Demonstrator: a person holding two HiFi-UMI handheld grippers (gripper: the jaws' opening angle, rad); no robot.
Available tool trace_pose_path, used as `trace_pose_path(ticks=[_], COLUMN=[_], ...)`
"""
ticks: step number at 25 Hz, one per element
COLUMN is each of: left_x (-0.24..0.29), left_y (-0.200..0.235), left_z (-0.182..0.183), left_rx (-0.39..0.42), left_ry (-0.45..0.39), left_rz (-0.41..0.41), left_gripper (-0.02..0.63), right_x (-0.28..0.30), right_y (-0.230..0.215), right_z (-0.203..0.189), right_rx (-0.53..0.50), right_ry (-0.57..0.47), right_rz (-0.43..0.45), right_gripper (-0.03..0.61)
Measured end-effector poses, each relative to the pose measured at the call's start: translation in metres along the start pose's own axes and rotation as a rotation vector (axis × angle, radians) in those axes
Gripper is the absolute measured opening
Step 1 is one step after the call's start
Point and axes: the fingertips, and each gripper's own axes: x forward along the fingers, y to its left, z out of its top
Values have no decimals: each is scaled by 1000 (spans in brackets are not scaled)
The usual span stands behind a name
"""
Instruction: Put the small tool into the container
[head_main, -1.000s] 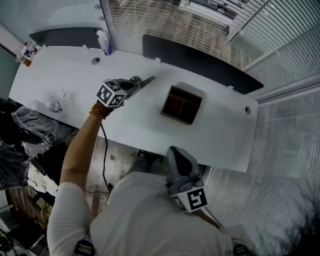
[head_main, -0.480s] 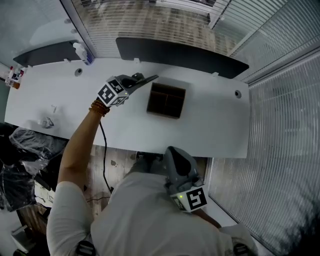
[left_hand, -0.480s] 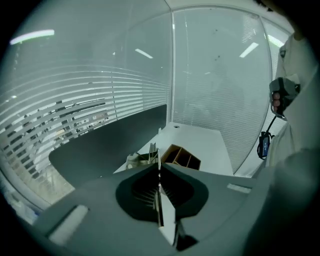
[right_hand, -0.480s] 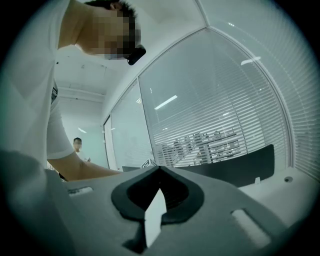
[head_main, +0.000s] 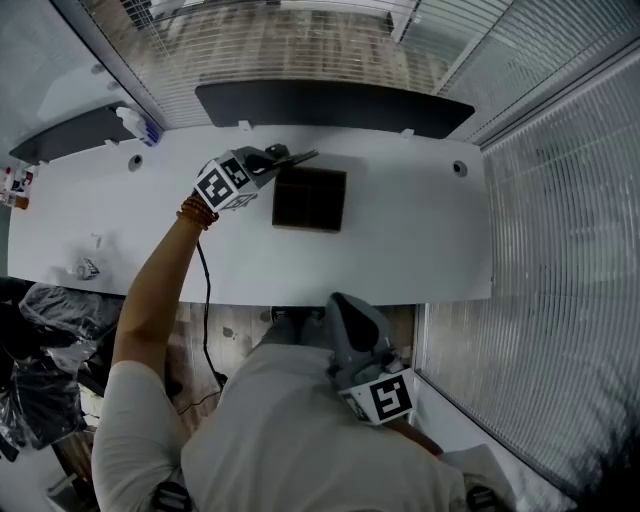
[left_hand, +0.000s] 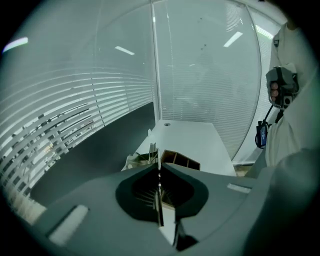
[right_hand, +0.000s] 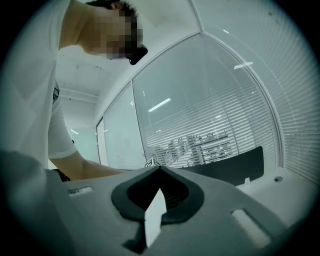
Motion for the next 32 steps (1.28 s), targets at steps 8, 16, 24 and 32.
trace_pose_path(ticks=[8,16,24,32], left_x=[40,73,92,102], left_y=[-13,-35,-40,-39], left_z=[12,-2,-15,-24], left_rx=[183,401,469,507], left_ry=[62,151,137,131], left_rz=[-45,-98,-110,-132], left_gripper=[6,8,8,8], right_x=[-12,-11,-9,-5], right_y=[-24,-39,-48,-53], right_z=[-8,-8,-14,-18], right_rx=[-15,24,26,38], right_ry=[36,34,41,61], right_rz=[-52,-73,-81,-86], right_gripper=[0,0,0,0])
